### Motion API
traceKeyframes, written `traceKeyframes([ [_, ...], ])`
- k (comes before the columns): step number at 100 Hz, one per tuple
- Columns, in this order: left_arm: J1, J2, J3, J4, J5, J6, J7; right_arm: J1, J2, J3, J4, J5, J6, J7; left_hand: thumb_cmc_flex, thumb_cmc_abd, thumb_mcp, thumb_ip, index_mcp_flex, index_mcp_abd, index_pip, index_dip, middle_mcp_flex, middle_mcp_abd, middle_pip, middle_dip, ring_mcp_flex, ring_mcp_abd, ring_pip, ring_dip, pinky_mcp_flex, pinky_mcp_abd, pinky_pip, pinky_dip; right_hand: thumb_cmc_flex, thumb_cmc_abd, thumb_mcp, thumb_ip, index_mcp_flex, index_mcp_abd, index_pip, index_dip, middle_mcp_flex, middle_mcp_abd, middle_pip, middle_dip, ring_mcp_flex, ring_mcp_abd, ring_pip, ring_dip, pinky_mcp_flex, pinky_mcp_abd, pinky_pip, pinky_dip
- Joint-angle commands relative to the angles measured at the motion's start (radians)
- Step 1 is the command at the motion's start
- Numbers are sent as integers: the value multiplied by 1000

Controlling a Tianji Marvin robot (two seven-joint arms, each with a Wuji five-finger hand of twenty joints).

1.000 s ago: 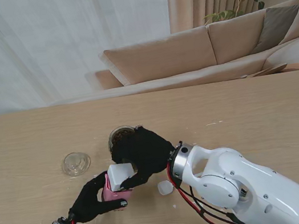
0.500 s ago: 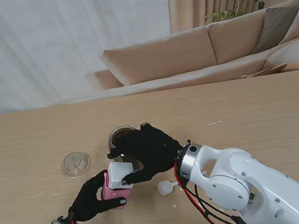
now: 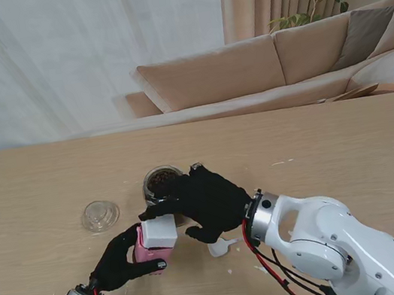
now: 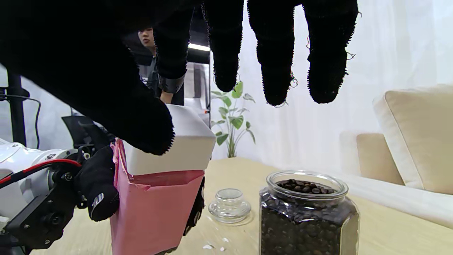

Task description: Portion coffee beans from the glass jar into the coffee jar

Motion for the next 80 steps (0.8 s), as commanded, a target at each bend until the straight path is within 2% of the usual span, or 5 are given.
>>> traceKeyframes([
  [1, 8, -3, -1, -9, -2, -4, -20, 15, 0, -12, 12, 18, -12, 15, 269, 166, 247, 13, 72, -212, 194, 65, 73, -131, 103, 68, 4, -17, 8, -4, 6, -13, 16, 13, 26, -42, 34, -45, -42, -31, -27, 19, -45, -11, 21, -6, -35, -30, -14, -20, -20, -17, -24, -14],
  [18, 14, 0, -3, -14, -10, -11, -32, 65, 2, -41, 56, 16, -68, 4, 270, 167, 245, 13, 72, -213, 194, 65, 74, -131, 103, 68, 4, -17, 8, -5, 6, -12, 16, 13, 40, -78, 51, -63, -28, -45, -70, 5, -65, -16, 20, -24, -42, -35, -15, -28, -21, -22, -35, -23],
  [37, 16, 2, -3, -17, -22, -9, -42, 104, 2, -73, 88, -2, -84, -17, 271, 166, 244, 14, 73, -212, 194, 65, 74, -130, 103, 68, 6, -16, 9, -5, 7, -11, 17, 13, 52, -80, 72, -70, 5, -62, -30, 29, -52, -22, 42, -21, -31, -36, 0, -26, -6, -24, -26, -26],
  [65, 15, 1, -2, -16, -15, -11, -37, 134, -5, -104, 112, 24, -63, -43, 270, 167, 243, 14, 72, -213, 194, 65, 75, -130, 103, 69, 6, -17, 10, -5, 7, -12, 17, 13, -130, 97, -99, -69, 147, -73, 203, 159, 18, -10, 71, 17, -5, -32, 37, -3, 8, -17, 18, -8],
  [80, 14, 0, -1, -15, -10, -11, -33, 145, -9, -118, 119, 49, -41, -43, 271, 166, 244, 14, 73, -212, 194, 66, 74, -128, 104, 69, 7, -15, 12, -3, 7, -12, 17, 14, -165, 114, -142, -66, 246, -39, 304, 204, 106, 1, 100, 58, 23, -27, 57, 10, 22, -9, 42, 10],
])
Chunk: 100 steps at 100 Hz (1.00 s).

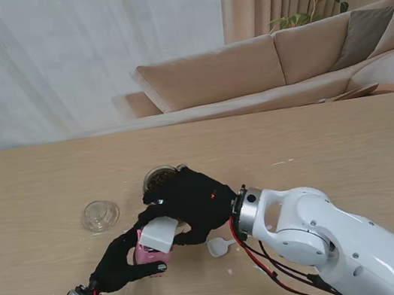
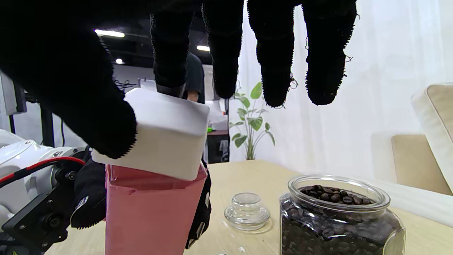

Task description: Portion coffee beans from the glass jar into the coffee jar

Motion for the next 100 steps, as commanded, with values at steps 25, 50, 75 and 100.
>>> traceKeyframes([
  [25, 6, -5, 2, -8, 4, -7, -12, 24, -16, -53, 7, 62, 115, 42, 270, 167, 243, 14, 73, -212, 194, 65, 74, -128, 104, 69, 6, -16, 13, -3, 8, -11, 19, 14, -146, 106, -104, -8, 257, 218, 332, 170, 136, 41, 85, 121, 55, -9, 70, 60, 23, 13, 69, 60],
  [50, 7, -6, 0, -8, 0, -7, -12, 43, -23, -91, 16, 86, 192, 43, 270, 167, 241, 15, 72, -213, 195, 65, 74, -129, 105, 69, 6, -16, 13, -4, 7, -12, 18, 14, -264, 170, -165, -11, 213, 302, 516, 202, 135, 63, 134, 171, 63, 6, 120, 86, 43, 17, 107, 70],
  [75, -9, -11, 4, 6, 6, 13, 2, -22, -16, -22, -46, 83, 167, 66, 271, 167, 241, 15, 72, -211, 195, 65, 74, -128, 105, 70, 4, -15, 13, -4, 6, -12, 17, 14, -215, 206, -194, -2, 59, 246, -62, -159, 73, 68, -54, 33, 17, 9, 13, 38, -7, 35, 36, 41],
  [100, -13, -14, 2, 11, 9, 15, 9, -105, -6, 72, -95, 14, 89, 66, 270, 167, 242, 15, 72, -212, 195, 65, 75, -129, 105, 70, 6, -16, 14, -3, 7, -11, 19, 14, 106, 147, -133, 174, -137, 92, -218, -193, -24, 35, -98, -24, -13, -12, -51, 3, -21, 20, -21, 15],
])
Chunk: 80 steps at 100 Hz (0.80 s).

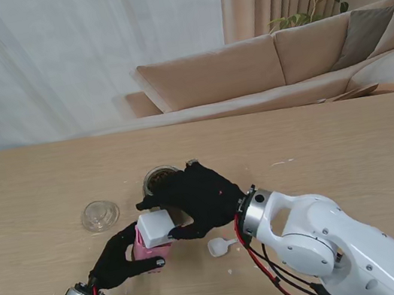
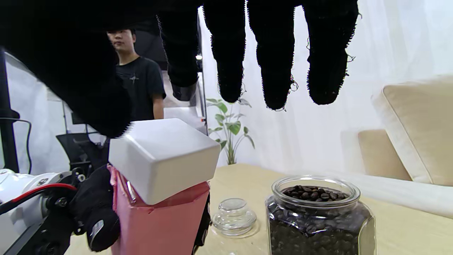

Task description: Portion coffee beans from the glass jar into the coffee jar

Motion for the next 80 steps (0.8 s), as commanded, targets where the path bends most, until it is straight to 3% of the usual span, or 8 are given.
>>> traceKeyframes([
  [1, 4, -6, 0, -6, 1, 1, -13, -11, 10, 4, -9, -10, -16, 18, 269, 167, 242, 15, 72, -212, 195, 65, 74, -129, 105, 70, 6, -16, 14, -3, 7, -11, 19, 14, 73, -39, 62, 77, -75, -65, -42, 1, -70, -27, -9, -17, -37, -16, -22, -23, -16, -3, -29, -17],
  [6, 5, -6, 0, -6, 1, 0, -14, -13, 12, 12, -9, -36, -39, 14, 269, 167, 241, 15, 72, -212, 195, 65, 75, -128, 105, 70, 6, -16, 14, -3, 7, -11, 19, 15, 89, -98, 190, 88, -106, -98, -41, 32, -101, -43, -3, -28, -42, -20, -22, -26, -19, -9, -34, -20],
  [10, 5, -6, 0, -6, 1, -1, -15, -14, 14, 14, -9, -62, -50, 7, 269, 167, 242, 15, 72, -213, 195, 65, 74, -128, 105, 69, 6, -16, 14, -3, 7, -11, 19, 15, 111, -166, 342, 34, -120, -120, -46, 69, -119, -51, 12, -35, -41, -21, -20, -30, -12, -14, -36, -24],
  [16, 6, -5, 0, -7, -2, -2, -19, -8, 15, 13, -3, -78, -68, -1, 269, 167, 242, 15, 72, -212, 195, 65, 74, -128, 104, 69, 6, -16, 14, -3, 7, -12, 19, 15, 142, -222, 423, -27, -124, -139, -41, 102, -137, -56, 34, -34, -48, -25, -16, -33, -13, -20, -41, -29],
  [23, 7, -3, 0, -9, -6, -2, -25, 2, 16, 7, 9, -83, -84, -6, 269, 167, 241, 15, 72, -213, 195, 65, 75, -130, 105, 69, 5, -16, 13, -3, 7, -12, 19, 15, 169, -260, 445, -76, -120, -160, -38, 124, -151, -61, 46, -35, -54, -28, -16, -35, -14, -24, -44, -32],
  [34, 11, 0, 0, -14, -13, -3, -38, 23, 17, -4, 30, -86, -106, -11, 268, 167, 240, 15, 72, -213, 195, 65, 74, -130, 105, 69, 6, -17, 14, -3, 7, -13, 19, 15, 201, -290, 460, -97, -124, -181, -45, 141, -179, -67, 59, -36, -61, -30, -10, -35, -13, -30, -45, -35],
  [63, 16, 7, 2, -23, -42, 12, -72, 81, 18, -38, 98, -100, -196, -69, 269, 168, 238, 16, 71, -212, 194, 65, 73, -129, 104, 69, 6, -15, 15, -4, 8, -12, 20, 15, 218, -329, 491, -113, -89, -211, -42, 169, -182, -91, 82, -42, -60, -39, 3, -37, -4, -34, -39, -39],
  [80, 17, 8, 2, -25, -45, 11, -75, 104, 15, -60, 129, -103, -209, -104, 270, 168, 238, 16, 71, -213, 194, 65, 73, -129, 104, 69, 6, -15, 15, -4, 7, -11, 20, 16, 159, -298, 446, -127, -36, -229, 31, 226, -136, -110, 89, -44, -37, -39, 23, -32, 8, -36, -19, -39],
])
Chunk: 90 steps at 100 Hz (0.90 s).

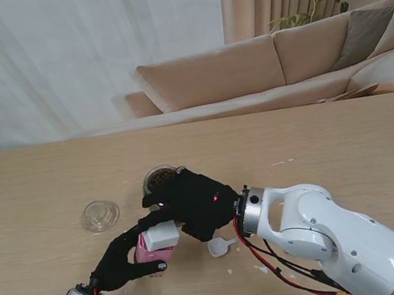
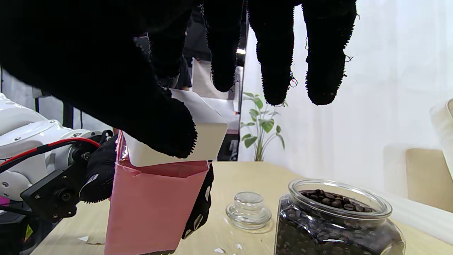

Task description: Portion coffee beans from the glass jar into the coffee jar

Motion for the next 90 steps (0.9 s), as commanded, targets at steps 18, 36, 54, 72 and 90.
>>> traceKeyframes([
  [18, 11, -2, 1, -11, 0, -7, -18, 16, -8, -25, 22, -3, 15, -19, 269, 168, 238, 16, 72, -212, 194, 66, 74, -129, 104, 69, 7, -16, 15, -4, 8, -11, 21, 16, -139, 116, -129, -40, 75, -7, 183, 95, 63, -38, 19, 13, 20, -36, 43, -2, 17, -18, 36, -3],
  [36, 10, -3, 2, -8, 11, -13, -9, 19, -11, -32, 20, 21, 40, -7, 270, 168, 239, 16, 72, -212, 193, 66, 74, -129, 104, 70, 6, -15, 14, -4, 9, -10, 21, 17, -242, 218, -258, -30, 169, 13, 270, 93, 122, -34, 4, 34, 35, -33, 53, 9, 19, -15, 54, 15],
  [54, 9, -4, 1, -6, 20, -19, -2, 22, -13, -37, 14, 48, 65, 18, 270, 167, 240, 16, 72, -212, 193, 66, 74, -129, 104, 70, 6, -15, 15, -4, 8, -9, 21, 17, -268, 271, -339, -32, 240, 37, 322, 87, 162, -21, 7, 61, 51, -34, 70, 25, 25, -14, 72, 34],
  [72, 9, -6, 0, -3, 32, -26, 9, 28, -14, -46, 5, 99, 113, 70, 270, 167, 240, 16, 73, -212, 194, 66, 75, -130, 105, 70, 7, -15, 15, -3, 8, -10, 21, 17, -313, 340, -425, -25, 347, 139, 371, 63, 208, 10, 20, 106, 54, -32, 95, 47, 23, -10, 87, 55],
  [90, 9, -8, 0, -2, 43, -32, 21, 30, -19, -69, -12, 156, 197, 109, 269, 165, 242, 16, 73, -212, 194, 66, 75, -130, 105, 70, 8, -15, 15, -2, 10, -10, 21, 18, -317, 324, -474, -8, 492, 225, 422, 86, 347, 38, 60, 139, 115, -16, 125, 64, 52, 5, 122, 77],
])
